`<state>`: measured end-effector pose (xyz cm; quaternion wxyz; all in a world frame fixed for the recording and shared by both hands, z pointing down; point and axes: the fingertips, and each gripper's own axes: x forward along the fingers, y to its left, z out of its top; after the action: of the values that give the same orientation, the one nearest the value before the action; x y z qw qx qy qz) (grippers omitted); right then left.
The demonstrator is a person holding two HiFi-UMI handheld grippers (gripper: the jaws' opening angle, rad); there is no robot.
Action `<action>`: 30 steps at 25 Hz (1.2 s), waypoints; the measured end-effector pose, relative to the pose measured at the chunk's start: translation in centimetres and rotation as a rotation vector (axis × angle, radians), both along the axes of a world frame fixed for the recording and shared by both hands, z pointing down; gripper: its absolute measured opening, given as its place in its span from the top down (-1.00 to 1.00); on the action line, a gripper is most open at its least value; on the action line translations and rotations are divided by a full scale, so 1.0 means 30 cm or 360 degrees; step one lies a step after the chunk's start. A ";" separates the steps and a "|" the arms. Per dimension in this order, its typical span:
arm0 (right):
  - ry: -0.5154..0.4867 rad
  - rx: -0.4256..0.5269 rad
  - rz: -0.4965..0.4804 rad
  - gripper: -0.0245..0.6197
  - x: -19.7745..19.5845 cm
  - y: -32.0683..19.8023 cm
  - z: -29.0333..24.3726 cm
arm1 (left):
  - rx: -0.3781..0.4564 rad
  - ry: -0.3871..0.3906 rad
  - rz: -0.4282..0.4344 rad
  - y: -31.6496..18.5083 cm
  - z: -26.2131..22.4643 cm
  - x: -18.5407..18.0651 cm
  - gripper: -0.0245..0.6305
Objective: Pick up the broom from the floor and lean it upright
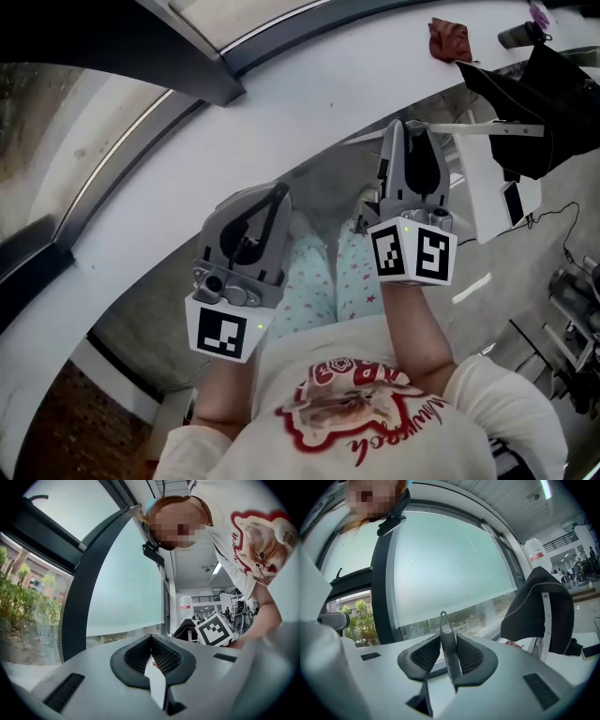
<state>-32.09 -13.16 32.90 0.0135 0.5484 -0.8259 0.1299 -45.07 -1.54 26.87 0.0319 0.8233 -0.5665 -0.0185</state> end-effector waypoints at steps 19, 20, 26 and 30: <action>0.0085 0.0043 0.0044 0.61 0.080 0.045 -0.017 | 0.0009 0.0057 0.0163 0.024 0.017 0.061 0.86; 0.0097 0.0039 0.0051 0.61 0.084 0.040 -0.016 | 0.0009 0.0054 0.0165 0.026 0.017 0.062 0.86; 0.0030 -0.0114 0.0206 0.61 0.094 0.003 -0.023 | 0.0011 0.0055 0.0138 0.026 0.016 0.041 0.86; -0.0082 -0.0182 0.0227 0.60 0.043 -0.027 -0.032 | 0.0018 0.0063 0.0132 0.030 0.011 0.052 0.86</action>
<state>-30.79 -13.97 31.96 0.0143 0.6007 -0.7761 0.1914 -43.50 -0.63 27.19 0.0392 0.8457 -0.5310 -0.0367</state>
